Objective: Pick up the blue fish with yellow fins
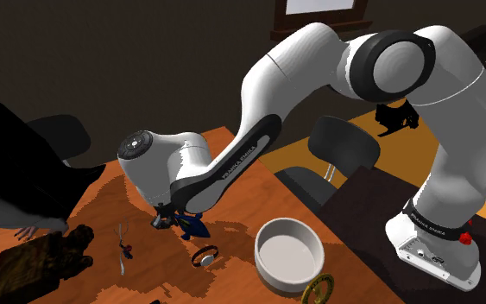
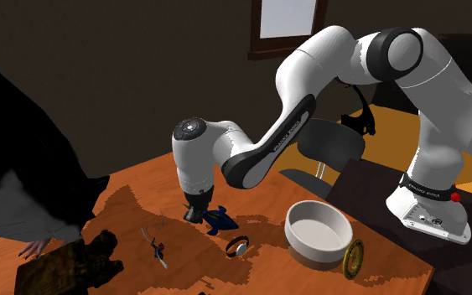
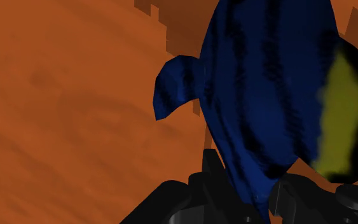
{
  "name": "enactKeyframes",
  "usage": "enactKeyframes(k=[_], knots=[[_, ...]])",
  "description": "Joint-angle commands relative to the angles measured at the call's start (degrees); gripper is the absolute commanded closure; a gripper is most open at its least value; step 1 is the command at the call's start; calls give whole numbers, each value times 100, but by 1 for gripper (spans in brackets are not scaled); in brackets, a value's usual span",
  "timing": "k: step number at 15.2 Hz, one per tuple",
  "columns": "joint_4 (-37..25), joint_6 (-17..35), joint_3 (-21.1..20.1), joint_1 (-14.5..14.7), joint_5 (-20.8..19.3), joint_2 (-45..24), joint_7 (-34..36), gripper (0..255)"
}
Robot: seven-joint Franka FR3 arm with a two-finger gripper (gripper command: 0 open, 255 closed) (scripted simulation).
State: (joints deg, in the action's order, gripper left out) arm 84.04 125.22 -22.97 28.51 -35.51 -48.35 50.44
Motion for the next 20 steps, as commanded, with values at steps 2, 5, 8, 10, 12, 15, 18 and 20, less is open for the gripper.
enactKeyframes(k=[2, 5, 8, 10, 12, 15, 18, 20], knots=[[0, -1, -2, 2, 2, -3, 0, 255], [44, -30, -23, -16, 22, 70, -10, 255], [61, -154, -76, -49, 86, 216, -63, 255], [65, -239, -111, -69, 129, 311, -100, 255], [64, -327, -145, -88, 172, 402, -138, 255], [51, -462, -194, -114, 238, 534, -195, 255], [25, -602, -241, -138, 303, 658, -254, 255], [13, -657, -258, -146, 328, 705, -277, 255]])
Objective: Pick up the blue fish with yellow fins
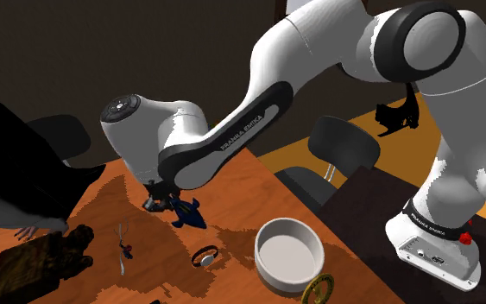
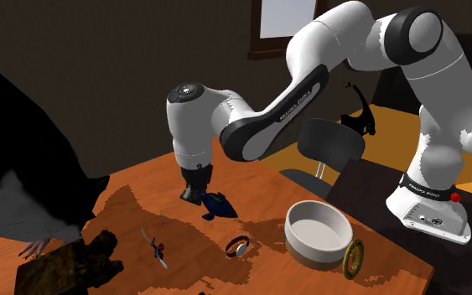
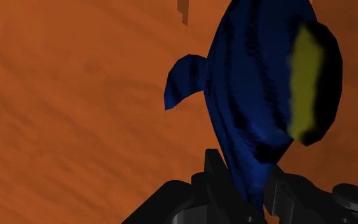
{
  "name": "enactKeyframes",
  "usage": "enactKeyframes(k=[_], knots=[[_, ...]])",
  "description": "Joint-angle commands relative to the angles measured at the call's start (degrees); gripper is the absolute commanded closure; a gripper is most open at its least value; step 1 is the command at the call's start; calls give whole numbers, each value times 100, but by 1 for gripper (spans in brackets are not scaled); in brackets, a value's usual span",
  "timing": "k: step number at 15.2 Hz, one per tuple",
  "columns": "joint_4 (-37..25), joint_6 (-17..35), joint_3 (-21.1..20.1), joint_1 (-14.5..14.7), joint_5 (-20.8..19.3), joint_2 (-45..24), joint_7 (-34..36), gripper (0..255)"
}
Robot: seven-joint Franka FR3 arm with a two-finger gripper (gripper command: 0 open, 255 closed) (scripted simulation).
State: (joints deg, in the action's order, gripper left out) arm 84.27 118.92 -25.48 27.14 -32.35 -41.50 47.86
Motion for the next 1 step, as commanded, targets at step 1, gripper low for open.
enactKeyframes(k=[1], knots=[[-11, -26, -6, -9, 12, 19, -19, 255]])
